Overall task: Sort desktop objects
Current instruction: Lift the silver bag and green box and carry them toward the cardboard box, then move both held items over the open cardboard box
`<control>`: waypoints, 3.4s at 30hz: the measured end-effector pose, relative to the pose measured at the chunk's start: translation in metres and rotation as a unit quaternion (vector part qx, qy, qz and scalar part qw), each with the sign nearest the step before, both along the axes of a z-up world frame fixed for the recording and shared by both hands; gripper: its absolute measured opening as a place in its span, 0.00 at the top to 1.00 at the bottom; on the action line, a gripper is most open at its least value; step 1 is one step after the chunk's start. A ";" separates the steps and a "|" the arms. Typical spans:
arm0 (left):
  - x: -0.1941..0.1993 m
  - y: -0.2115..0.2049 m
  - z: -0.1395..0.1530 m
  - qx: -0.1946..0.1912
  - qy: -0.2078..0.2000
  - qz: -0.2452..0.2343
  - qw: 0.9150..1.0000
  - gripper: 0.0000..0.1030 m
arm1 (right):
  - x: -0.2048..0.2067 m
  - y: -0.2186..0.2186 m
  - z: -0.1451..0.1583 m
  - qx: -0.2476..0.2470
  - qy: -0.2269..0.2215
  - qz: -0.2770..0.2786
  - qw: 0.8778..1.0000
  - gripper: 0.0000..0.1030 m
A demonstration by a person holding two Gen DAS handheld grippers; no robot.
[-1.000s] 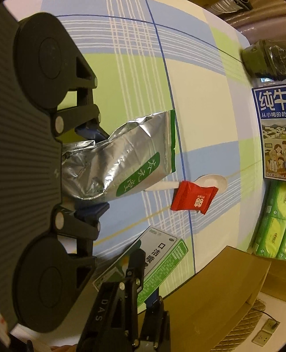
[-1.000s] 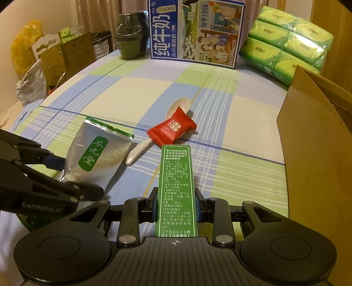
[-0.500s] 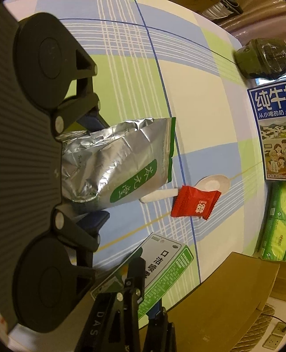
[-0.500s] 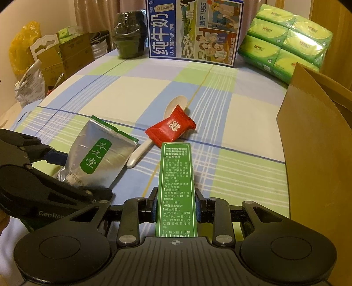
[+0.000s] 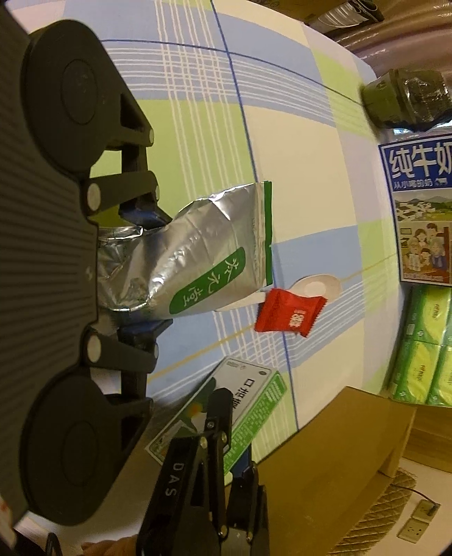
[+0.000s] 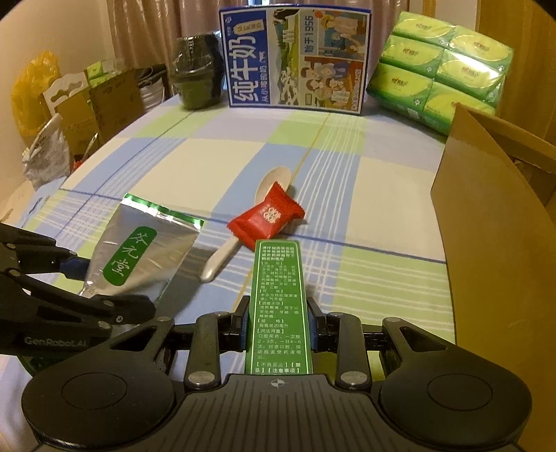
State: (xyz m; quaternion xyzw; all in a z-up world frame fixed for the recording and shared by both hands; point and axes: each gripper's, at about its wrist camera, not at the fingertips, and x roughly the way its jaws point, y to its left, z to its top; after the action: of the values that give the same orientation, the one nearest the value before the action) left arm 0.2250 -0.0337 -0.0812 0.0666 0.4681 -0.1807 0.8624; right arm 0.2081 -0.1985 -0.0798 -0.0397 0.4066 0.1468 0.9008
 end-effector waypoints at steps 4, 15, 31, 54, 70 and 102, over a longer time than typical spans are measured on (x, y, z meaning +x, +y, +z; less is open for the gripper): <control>0.000 -0.001 0.001 -0.002 0.001 -0.004 1.000 0.55 | 0.000 -0.001 0.000 0.002 0.000 -0.002 1.000 0.73; -0.009 -0.009 -0.001 0.004 0.007 -0.018 1.000 0.55 | -0.008 -0.004 -0.005 -0.004 0.012 -0.006 1.000 0.73; -0.007 -0.006 -0.005 0.009 0.010 -0.018 1.000 0.55 | 0.015 0.003 -0.021 -0.017 0.038 -0.001 0.999 0.71; -0.035 -0.018 0.019 0.002 -0.014 -0.030 0.999 0.55 | -0.029 -0.023 0.021 0.019 -0.024 -0.039 0.999 0.73; -0.094 -0.049 0.084 -0.024 -0.041 -0.032 0.998 0.55 | -0.093 -0.059 0.092 0.035 -0.067 -0.067 0.995 0.73; -0.163 -0.195 0.166 -0.085 -0.062 -0.124 0.987 0.55 | -0.185 -0.211 0.179 0.009 -0.128 -0.176 0.976 0.73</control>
State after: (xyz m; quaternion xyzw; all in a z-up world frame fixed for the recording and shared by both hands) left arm 0.0622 -0.2292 0.0850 0.0613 0.3844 -0.3207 0.8635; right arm 0.0226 -0.4091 0.0989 0.0219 0.2874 -0.0165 0.9574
